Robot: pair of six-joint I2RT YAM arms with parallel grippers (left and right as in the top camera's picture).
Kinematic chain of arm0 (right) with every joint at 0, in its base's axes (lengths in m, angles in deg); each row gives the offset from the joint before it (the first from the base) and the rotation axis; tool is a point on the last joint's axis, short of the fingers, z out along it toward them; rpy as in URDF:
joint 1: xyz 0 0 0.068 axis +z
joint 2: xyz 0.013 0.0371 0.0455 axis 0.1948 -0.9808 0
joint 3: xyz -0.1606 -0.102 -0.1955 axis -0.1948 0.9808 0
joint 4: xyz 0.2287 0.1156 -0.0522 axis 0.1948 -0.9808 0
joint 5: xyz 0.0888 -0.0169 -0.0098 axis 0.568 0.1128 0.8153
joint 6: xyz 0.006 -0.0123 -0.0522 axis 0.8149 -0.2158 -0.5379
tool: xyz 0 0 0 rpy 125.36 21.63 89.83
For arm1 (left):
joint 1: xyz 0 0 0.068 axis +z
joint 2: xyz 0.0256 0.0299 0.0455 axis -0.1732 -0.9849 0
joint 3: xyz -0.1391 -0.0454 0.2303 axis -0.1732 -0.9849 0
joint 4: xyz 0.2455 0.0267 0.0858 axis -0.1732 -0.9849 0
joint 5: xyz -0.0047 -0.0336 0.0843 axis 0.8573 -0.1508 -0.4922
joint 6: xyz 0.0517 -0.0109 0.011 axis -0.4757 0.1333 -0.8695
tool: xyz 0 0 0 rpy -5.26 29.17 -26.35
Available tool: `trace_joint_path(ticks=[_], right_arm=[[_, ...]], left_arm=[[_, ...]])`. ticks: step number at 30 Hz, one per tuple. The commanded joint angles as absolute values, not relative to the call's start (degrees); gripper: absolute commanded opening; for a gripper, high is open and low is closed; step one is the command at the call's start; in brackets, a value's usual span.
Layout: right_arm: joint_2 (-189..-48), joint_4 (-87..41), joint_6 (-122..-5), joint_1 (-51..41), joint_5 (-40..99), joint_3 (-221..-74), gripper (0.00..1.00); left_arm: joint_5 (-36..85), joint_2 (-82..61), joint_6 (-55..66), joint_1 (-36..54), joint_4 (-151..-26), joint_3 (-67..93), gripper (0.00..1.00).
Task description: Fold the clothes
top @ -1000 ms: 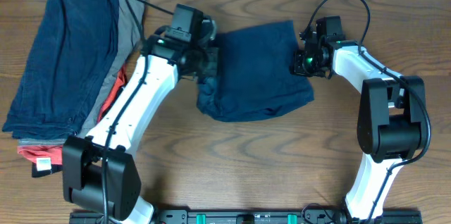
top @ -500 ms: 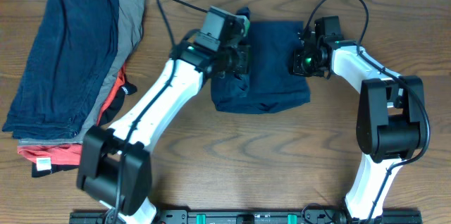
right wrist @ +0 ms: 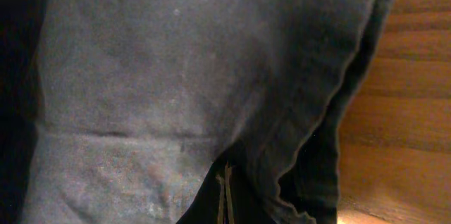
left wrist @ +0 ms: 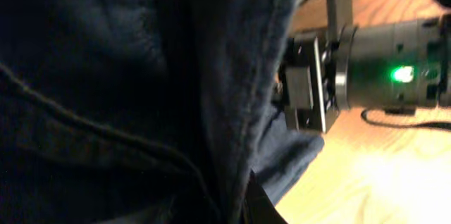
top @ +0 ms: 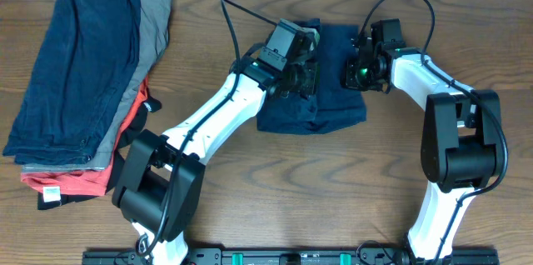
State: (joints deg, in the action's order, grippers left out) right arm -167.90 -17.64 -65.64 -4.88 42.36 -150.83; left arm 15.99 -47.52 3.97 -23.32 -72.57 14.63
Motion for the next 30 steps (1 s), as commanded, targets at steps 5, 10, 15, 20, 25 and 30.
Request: trace_joint_path(ticks=[5,10,15,20,25,30], right_arm=[[-170.7,-18.4,-65.6,-4.0,41.2,-150.5,0.01],[-170.7,-18.4,-65.6,-4.0,41.2,-150.5,0.01],[-170.7,-18.4,-65.6,-4.0,41.2,-150.5,0.01],[-170.7,-18.6,-65.6,-4.0,41.2,-150.5,0.01],[-170.7,-17.9,-65.6,-4.0,41.2,-150.5,0.01],[-170.7,-18.6,-65.6,-4.4,41.3,-150.5,0.01]], left_arm=[[14.3,-47.9,6.0,-24.1,-67.4,16.3,0.06],[14.3,-49.5,7.6,-25.2,-64.5,16.3,0.06],[14.2,-51.6,8.8,-26.2,-63.7,16.3,0.06],[14.3,-51.5,8.8,-24.8,-63.7,16.3,0.06],[14.3,-51.5,8.8,-24.5,-63.9,16.3,0.06],[14.3,-51.5,8.8,-24.6,-63.1,16.3,0.08]])
